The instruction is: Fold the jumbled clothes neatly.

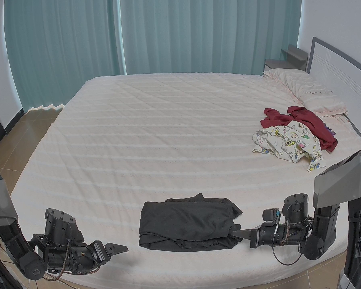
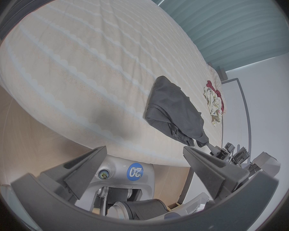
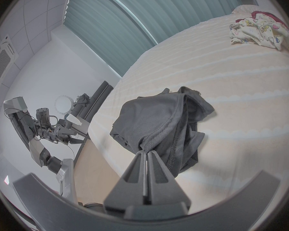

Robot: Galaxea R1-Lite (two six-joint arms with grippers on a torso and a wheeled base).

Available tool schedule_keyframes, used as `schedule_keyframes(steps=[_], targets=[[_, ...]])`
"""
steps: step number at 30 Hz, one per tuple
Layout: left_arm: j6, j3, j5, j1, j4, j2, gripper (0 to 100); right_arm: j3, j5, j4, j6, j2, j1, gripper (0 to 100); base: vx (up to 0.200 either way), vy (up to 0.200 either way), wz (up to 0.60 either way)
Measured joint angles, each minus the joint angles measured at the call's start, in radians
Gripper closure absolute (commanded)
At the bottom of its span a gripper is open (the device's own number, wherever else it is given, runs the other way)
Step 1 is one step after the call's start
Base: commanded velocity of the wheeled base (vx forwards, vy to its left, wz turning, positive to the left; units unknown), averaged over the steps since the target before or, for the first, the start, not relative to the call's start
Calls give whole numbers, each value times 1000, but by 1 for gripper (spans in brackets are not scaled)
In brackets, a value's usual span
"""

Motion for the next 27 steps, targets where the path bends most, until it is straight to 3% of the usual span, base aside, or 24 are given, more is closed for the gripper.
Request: schedule_keyframes(steps=[10,11,18,27], targets=[[0,0,0,0,0,0,0,11,3,2,-72,36,-21,100,0,0,0],[0,0,0,0,0,0,0,12,3,2,-87,41,-29,0,0,0,0],[0,0,0,0,0,3,0,23,4,-40,-127,58,-67,0,0,0,0],[1,0,0,0,0,5,0,-95,-24,-21,-99,47,-82,0,0,0,0]])
